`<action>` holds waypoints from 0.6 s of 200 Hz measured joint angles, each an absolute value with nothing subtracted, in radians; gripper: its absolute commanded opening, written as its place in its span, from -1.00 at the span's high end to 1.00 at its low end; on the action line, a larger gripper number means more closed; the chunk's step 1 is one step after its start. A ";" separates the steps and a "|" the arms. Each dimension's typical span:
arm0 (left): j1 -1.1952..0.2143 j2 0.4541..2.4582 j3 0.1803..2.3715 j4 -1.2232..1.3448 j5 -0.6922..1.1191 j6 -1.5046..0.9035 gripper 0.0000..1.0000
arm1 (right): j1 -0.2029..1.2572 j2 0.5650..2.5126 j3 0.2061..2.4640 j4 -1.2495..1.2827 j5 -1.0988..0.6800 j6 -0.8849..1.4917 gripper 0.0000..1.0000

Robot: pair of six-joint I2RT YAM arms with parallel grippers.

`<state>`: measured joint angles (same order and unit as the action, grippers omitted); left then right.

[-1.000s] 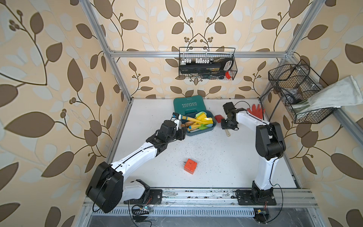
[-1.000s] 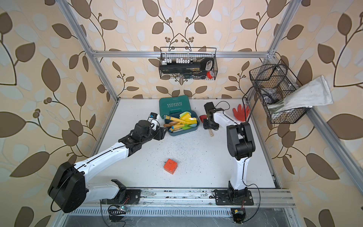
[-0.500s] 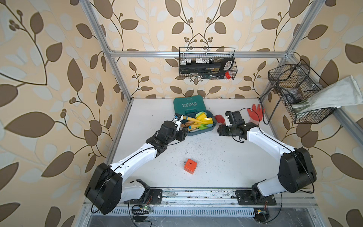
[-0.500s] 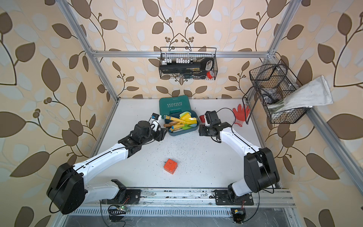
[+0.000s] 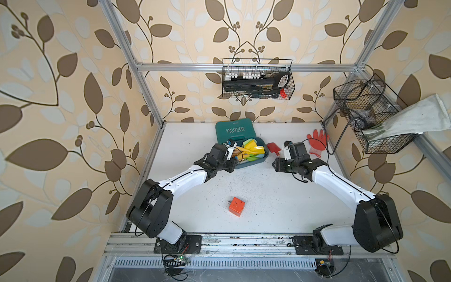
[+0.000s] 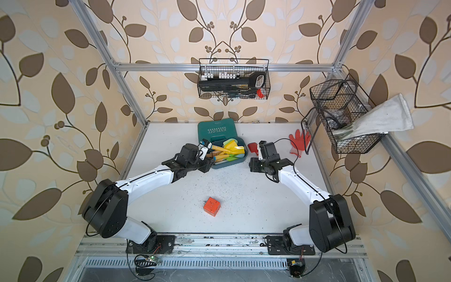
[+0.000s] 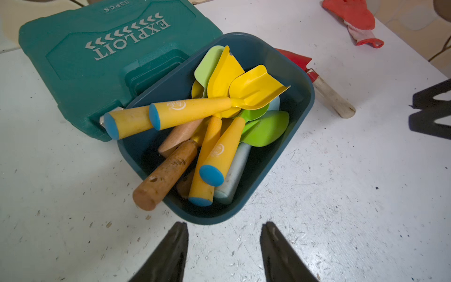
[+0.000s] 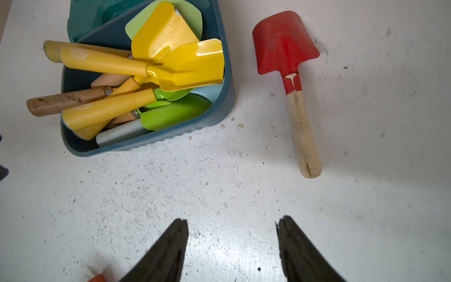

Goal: Take the shovel out of the storage box
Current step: Pick up the shovel from the storage box.

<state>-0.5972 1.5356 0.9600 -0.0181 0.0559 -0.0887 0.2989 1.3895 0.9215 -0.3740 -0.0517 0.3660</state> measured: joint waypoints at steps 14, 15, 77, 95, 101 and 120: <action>-0.597 1.561 0.987 -0.021 0.057 -0.081 -0.10 | 0.289 1.390 0.920 -0.371 -0.061 0.366 -0.25; -0.597 1.562 0.988 -0.021 0.057 -0.081 -0.10 | 0.288 1.390 0.920 -0.371 -0.062 0.366 -0.25; -0.597 1.702 1.103 -0.058 0.057 -0.067 -0.17 | 0.252 1.380 0.895 -0.345 -0.104 0.377 -0.28; -0.597 1.736 1.121 -0.068 0.055 -0.053 -0.20 | 0.244 1.375 0.889 -0.339 -0.116 0.379 -0.28; -0.597 1.746 1.126 -0.070 0.055 -0.050 -0.20 | 0.240 1.374 0.888 -0.336 -0.121 0.381 -0.28; -0.597 1.766 1.136 -0.082 0.054 -0.043 -0.20 | 0.232 1.370 0.879 -0.322 -0.137 0.385 -0.27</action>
<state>-0.5972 1.7660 1.1358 -0.0822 0.0536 -0.0425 0.2317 1.3705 0.8787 -0.3218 -0.1368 0.3847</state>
